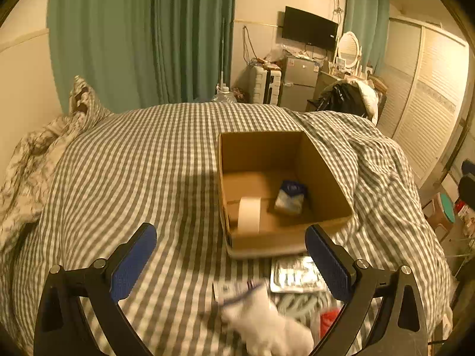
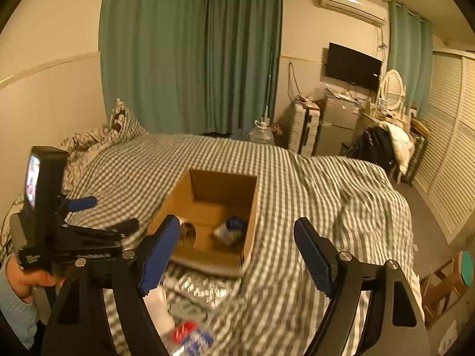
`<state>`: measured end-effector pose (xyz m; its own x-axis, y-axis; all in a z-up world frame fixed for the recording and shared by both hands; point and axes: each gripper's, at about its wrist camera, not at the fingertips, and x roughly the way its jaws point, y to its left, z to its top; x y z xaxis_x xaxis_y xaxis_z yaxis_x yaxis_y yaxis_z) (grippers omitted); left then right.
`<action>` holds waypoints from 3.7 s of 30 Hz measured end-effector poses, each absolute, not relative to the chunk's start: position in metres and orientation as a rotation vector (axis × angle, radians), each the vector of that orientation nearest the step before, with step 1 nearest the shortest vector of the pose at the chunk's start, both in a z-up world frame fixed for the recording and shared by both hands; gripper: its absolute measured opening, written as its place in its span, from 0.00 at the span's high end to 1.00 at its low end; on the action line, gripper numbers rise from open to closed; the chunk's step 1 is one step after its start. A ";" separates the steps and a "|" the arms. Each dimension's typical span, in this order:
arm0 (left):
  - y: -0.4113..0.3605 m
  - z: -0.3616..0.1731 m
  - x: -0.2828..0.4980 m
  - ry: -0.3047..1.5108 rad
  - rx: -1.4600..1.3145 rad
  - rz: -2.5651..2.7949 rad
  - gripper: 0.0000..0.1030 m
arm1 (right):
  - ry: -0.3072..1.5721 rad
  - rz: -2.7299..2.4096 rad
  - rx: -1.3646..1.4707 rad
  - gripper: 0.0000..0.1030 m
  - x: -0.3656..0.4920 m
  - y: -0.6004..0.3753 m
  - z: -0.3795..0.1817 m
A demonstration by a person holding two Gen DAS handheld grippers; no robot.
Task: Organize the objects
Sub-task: 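Grasp the white glove with the left tool while the right tool grasps the water bottle, then move both tools over the box and release the bottle and glove inside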
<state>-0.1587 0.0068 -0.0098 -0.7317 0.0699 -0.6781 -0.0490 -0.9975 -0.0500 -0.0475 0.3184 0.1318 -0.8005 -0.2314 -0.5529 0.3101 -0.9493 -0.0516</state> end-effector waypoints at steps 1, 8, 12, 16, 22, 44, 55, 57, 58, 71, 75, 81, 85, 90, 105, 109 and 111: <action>0.006 -0.013 -0.150 -0.056 -1.123 2.862 0.00 | 0.211 -2.735 0.823 0.22 -0.040 0.320 0.129; 0.017 -0.058 -0.107 -0.063 -1.169 2.897 0.00 | 0.242 -2.772 0.919 0.22 -0.001 0.320 0.069; 0.031 -0.089 -0.109 0.010 -1.271 2.869 0.00 | 0.245 -2.746 1.008 0.22 0.001 0.320 0.031; 0.038 -0.114 -0.113 0.021 -1.362 2.816 0.00 | 0.260 -2.726 1.054 0.22 0.002 0.316 0.013; 0.044 -0.145 -0.117 -0.023 -1.431 2.706 0.00 | 0.250 -2.726 1.095 0.22 -0.002 0.319 -0.001; -0.001 -0.098 -0.111 0.009 -1.215 2.789 0.51 | 0.241 -2.600 1.304 0.22 -0.004 0.276 -0.047; -0.001 -0.099 -0.110 -0.007 -1.217 2.779 0.51 | 0.173 -2.488 1.431 0.21 -0.015 0.266 -0.082; -0.003 -0.098 -0.109 -0.012 -1.218 2.780 0.52 | 0.165 -2.471 1.444 0.21 -0.016 0.265 -0.086; -0.003 -0.098 -0.109 -0.013 -1.218 2.781 0.52 | 0.166 -2.470 1.439 0.21 -0.016 0.265 -0.086; -0.008 -0.085 -0.106 -0.034 -1.177 2.810 0.51 | 0.159 -2.405 1.370 0.33 -0.001 0.267 -0.074; -0.010 -0.083 -0.107 -0.043 -1.181 2.815 0.51 | 0.220 -2.423 1.304 0.35 0.009 0.262 -0.064; -0.013 -0.076 -0.110 -0.074 -1.181 2.806 0.51 | 0.275 -2.433 1.221 0.40 0.012 0.262 -0.042; -0.013 -0.070 -0.113 -0.077 -1.175 2.810 0.51 | 0.297 -2.428 1.188 0.41 0.004 0.263 -0.027; -0.010 -0.065 -0.118 -0.062 -1.173 2.811 0.51 | 0.259 -2.432 1.163 0.42 -0.008 0.272 -0.012; 0.015 -0.008 -0.198 -0.008 -1.079 2.816 0.51 | 0.234 -2.569 0.924 0.43 -0.104 0.273 0.096; 0.021 -0.008 -0.239 0.017 -1.096 2.833 0.51 | 0.212 -2.572 0.960 0.44 -0.154 0.260 0.100; 0.023 -0.014 -0.259 -0.003 -1.121 2.813 0.51 | 0.178 -2.563 0.999 0.45 -0.181 0.258 0.095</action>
